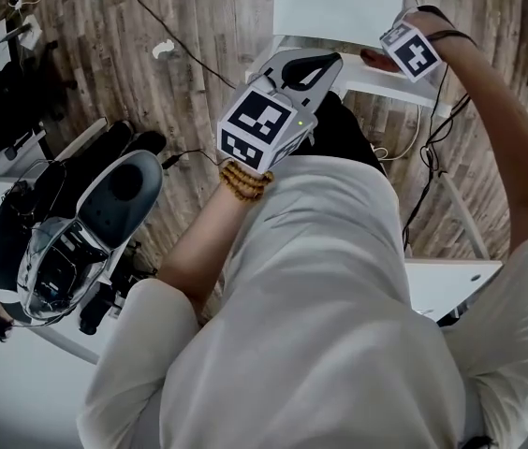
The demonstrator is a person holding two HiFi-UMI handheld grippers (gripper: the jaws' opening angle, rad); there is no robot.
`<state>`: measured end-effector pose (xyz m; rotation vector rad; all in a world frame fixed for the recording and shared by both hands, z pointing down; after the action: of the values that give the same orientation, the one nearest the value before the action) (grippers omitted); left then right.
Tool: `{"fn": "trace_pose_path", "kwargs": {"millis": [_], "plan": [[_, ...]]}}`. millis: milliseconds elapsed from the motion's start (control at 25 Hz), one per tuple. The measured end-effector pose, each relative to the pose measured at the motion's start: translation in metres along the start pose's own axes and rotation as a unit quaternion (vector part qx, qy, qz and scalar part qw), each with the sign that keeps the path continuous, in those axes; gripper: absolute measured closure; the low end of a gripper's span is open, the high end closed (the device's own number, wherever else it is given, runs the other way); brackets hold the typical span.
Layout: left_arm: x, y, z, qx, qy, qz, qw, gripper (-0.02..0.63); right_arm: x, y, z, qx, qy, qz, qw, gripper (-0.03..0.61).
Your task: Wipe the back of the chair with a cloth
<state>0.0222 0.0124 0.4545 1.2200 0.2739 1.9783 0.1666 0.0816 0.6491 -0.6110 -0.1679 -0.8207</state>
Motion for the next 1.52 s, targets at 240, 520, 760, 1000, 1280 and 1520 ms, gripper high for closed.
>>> {"fn": "trace_pose_path", "kwargs": {"millis": [240, 520, 760, 1000, 1280, 1520], "plan": [[0.005, -0.003, -0.003, -0.005, -0.004, -0.008, 0.9999, 0.583, 0.018, -0.008, 0.027, -0.025, 0.016, 0.011, 0.999, 0.500], [0.005, -0.001, -0.011, -0.008, -0.007, -0.014, 0.9998, 0.583, 0.051, 0.020, 0.013, -0.071, 0.101, 0.078, 0.989, 0.500], [-0.003, -0.006, -0.010, -0.001, -0.010, -0.009, 0.9999, 0.583, 0.003, 0.031, -0.014, -0.056, -0.021, 0.051, 0.997, 0.500], [-0.017, -0.013, -0.011, 0.007, -0.017, 0.003, 0.9998, 0.583, -0.020, 0.053, -0.056, -0.061, -0.045, 0.058, 0.995, 0.500], [-0.027, -0.019, -0.015, 0.012, -0.019, 0.012, 0.9997, 0.583, -0.040, 0.069, -0.093, -0.050, -0.047, 0.055, 0.996, 0.501], [-0.048, -0.019, -0.026, 0.013, -0.027, 0.024, 0.9992, 0.583, -0.048, 0.067, -0.121, 0.012, -0.070, 0.068, 0.995, 0.502]]}}
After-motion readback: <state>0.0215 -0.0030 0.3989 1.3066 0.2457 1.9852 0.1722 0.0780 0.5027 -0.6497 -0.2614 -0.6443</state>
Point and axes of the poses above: the fingertips, and each gripper's own axes: z forward along the fingers, y to its left, x out of its underside, the point moved 3 cm from there along -z, backward along the fingers, and after that the axes turned 10 degrees about -z, right-handed, at the moved point
